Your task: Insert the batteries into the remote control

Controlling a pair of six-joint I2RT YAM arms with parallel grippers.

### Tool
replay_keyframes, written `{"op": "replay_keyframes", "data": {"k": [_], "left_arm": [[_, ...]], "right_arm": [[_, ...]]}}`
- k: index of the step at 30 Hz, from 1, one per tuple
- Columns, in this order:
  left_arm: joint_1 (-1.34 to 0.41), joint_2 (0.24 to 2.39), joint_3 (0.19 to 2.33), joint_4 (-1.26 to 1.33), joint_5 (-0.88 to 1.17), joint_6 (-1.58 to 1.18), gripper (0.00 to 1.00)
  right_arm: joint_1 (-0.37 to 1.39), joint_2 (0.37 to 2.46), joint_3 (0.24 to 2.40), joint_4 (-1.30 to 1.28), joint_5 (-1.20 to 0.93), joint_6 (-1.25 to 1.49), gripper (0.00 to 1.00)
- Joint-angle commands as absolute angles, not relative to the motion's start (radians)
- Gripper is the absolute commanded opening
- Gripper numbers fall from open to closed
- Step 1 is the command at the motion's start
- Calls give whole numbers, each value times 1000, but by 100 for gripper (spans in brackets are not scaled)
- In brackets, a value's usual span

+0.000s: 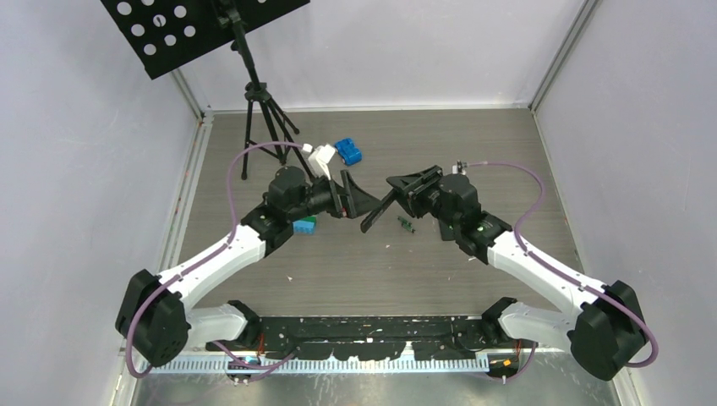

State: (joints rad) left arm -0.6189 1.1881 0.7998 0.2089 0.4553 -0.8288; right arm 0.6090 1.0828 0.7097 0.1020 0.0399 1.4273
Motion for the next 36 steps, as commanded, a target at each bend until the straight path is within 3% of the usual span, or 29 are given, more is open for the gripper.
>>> {"op": "replay_keyframes", "data": {"k": [1, 10, 12, 14, 16, 18, 21, 23, 27, 29, 31, 34, 36], "left_arm": [[-678, 1219, 774, 244, 376, -612, 85], [-776, 1238, 697, 332, 308, -487, 83], [-786, 1241, 694, 330, 272, -475, 76], [-790, 1246, 694, 327, 247, -475, 58], [-790, 1248, 697, 321, 220, -484, 49], [-790, 1249, 708, 306, 204, -494, 49], [-790, 1257, 716, 306, 202, -512, 62], [-790, 1270, 716, 324, 207, -527, 63], [-790, 1295, 724, 335, 196, -535, 44], [-790, 1300, 737, 317, 187, -526, 29], [-790, 1302, 750, 299, 183, -516, 4], [-786, 1302, 772, 247, 206, -492, 0], [-764, 1307, 790, 202, 268, -474, 0]], "right_arm": [[611, 1128, 761, -40, 120, 1566, 23], [611, 1172, 731, -65, 121, 1680, 23], [611, 1182, 729, -54, 102, 1688, 23], [611, 1190, 732, -46, 88, 1689, 23], [610, 1193, 730, -43, 81, 1679, 23], [611, 1195, 725, -44, 83, 1665, 23], [611, 1195, 706, -34, 81, 1671, 24], [611, 1196, 700, -24, 78, 1676, 24], [611, 1206, 704, -24, 63, 1673, 24], [609, 1211, 707, -21, 52, 1666, 25], [605, 1213, 707, -14, 39, 1642, 33], [586, 1204, 706, -6, 14, 1541, 66], [561, 1197, 712, 30, -59, 1403, 81]]}}
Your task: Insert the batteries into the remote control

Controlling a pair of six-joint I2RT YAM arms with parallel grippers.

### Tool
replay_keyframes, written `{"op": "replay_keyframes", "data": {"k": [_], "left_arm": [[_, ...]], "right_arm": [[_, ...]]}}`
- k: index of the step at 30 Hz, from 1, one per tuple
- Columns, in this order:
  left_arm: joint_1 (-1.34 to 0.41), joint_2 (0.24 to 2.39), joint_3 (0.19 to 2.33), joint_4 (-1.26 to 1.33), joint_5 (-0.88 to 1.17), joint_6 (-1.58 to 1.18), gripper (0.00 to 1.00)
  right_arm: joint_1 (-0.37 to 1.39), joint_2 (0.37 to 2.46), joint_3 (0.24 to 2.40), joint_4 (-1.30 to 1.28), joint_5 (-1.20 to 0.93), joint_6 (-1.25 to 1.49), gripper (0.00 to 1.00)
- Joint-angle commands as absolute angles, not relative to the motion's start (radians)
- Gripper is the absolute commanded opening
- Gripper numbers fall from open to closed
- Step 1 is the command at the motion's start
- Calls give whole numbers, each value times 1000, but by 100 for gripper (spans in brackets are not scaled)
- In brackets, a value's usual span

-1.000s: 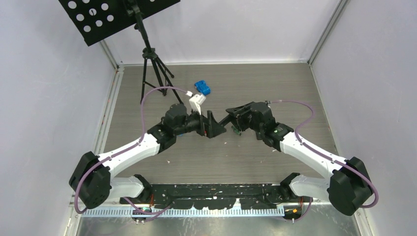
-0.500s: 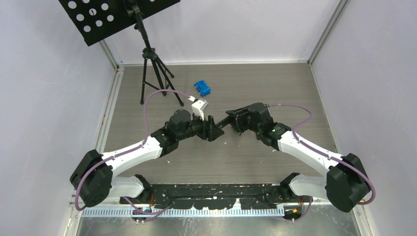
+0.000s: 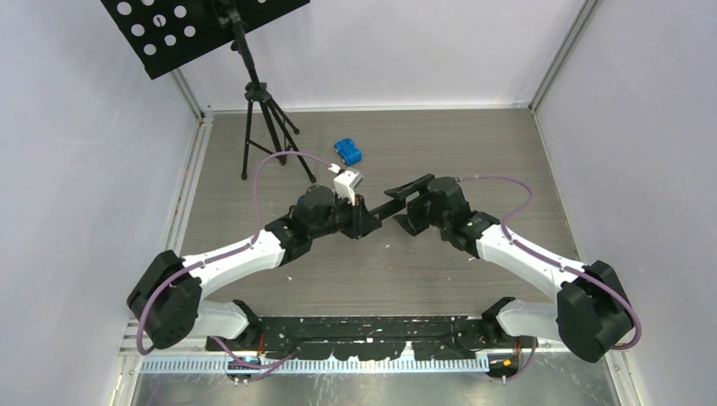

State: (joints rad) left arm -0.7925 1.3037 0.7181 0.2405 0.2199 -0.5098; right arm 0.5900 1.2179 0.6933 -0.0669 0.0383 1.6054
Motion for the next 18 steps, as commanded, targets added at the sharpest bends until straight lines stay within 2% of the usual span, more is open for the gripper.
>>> {"op": "replay_keyframes", "data": {"k": [1, 10, 16, 18], "left_arm": [[-746, 1311, 799, 164, 303, -474, 0], [-577, 1293, 873, 5, 738, -553, 0], [-553, 1266, 920, -128, 851, -633, 0], [-551, 1245, 898, -81, 884, -688, 0]], "right_arm": [[539, 1191, 721, 25, -88, 1324, 85], [480, 1014, 623, 143, -403, 865, 87], [480, 994, 626, 141, -580, 716, 87], [480, 1007, 636, 129, -590, 696, 87]]}}
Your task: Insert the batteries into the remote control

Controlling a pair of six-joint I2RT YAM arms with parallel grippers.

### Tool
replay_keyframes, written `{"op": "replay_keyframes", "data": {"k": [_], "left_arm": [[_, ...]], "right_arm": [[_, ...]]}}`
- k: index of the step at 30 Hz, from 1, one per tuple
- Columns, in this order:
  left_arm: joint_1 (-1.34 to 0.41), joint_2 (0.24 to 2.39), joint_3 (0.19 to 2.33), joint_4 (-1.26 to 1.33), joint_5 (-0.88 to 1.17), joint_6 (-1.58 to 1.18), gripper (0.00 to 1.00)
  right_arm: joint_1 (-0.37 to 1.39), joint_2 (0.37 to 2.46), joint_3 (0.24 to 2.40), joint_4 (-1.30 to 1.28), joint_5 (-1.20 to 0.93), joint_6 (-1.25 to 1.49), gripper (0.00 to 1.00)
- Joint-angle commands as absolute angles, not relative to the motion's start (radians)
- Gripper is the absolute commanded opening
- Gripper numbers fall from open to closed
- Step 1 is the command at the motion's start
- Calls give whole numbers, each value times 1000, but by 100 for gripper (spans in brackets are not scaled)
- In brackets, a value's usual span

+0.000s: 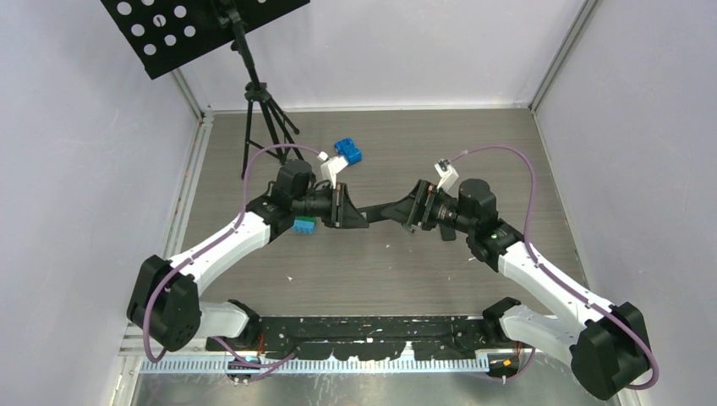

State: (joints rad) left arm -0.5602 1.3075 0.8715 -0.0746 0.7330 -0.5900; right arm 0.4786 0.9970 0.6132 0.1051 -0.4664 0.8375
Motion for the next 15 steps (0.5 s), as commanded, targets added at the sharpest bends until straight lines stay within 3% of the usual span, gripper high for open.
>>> {"op": "replay_keyframes", "data": {"k": [1, 10, 15], "left_arm": [[-550, 1232, 886, -54, 891, -709, 0], [-546, 1193, 875, 9, 962, -771, 0], [-546, 1196, 867, 70, 1049, -804, 0]], "right_arm": [[480, 1012, 639, 129, -597, 687, 87], [480, 1044, 657, 140, -607, 652, 87], [480, 1031, 619, 343, -721, 725, 87]]}}
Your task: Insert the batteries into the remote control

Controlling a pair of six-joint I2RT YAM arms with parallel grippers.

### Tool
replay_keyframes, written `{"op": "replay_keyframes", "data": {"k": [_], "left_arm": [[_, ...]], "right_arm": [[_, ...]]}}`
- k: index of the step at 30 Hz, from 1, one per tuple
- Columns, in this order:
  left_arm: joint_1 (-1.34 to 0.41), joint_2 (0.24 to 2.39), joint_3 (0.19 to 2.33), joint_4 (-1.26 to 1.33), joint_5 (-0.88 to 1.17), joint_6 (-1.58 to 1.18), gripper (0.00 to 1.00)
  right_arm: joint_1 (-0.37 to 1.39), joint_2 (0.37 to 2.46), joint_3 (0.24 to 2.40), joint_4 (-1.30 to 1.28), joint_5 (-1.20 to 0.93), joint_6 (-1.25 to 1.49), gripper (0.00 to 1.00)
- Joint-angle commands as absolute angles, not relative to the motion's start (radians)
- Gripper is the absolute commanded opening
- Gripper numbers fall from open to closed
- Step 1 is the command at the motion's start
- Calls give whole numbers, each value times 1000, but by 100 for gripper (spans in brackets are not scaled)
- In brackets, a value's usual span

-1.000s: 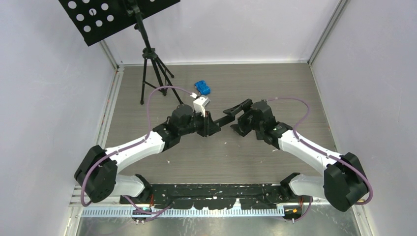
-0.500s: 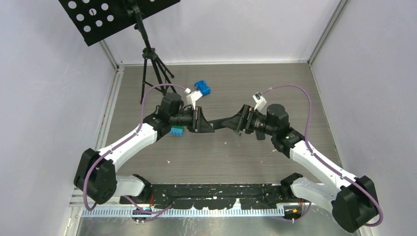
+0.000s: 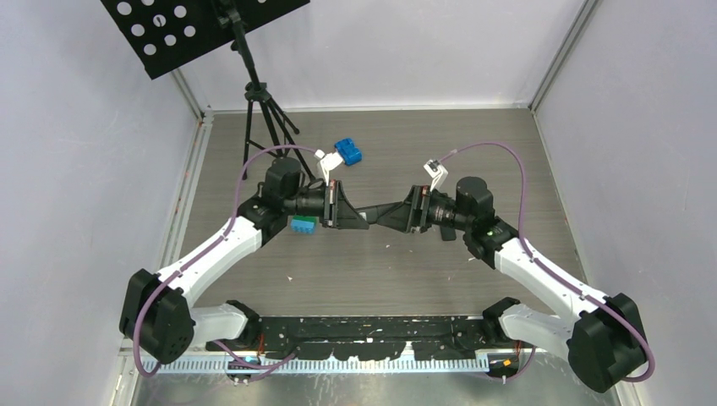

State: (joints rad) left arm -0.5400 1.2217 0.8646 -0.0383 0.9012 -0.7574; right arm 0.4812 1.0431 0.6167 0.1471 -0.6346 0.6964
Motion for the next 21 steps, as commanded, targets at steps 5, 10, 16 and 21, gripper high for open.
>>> {"op": "replay_keyframes", "data": {"k": [5, 10, 16, 21], "left_arm": [[-546, 1181, 855, 122, 1107, -840, 0], [-540, 1157, 854, 113, 1116, -841, 0], [-490, 1143, 853, 95, 1118, -859, 0], [-456, 1130, 844, 78, 1124, -864, 0]], "right_arm": [[480, 982, 578, 491, -775, 804, 86], [480, 974, 573, 481, -772, 819, 62], [477, 1028, 575, 490, -789, 878, 33], [453, 1035, 550, 540, -773, 906, 36]]}}
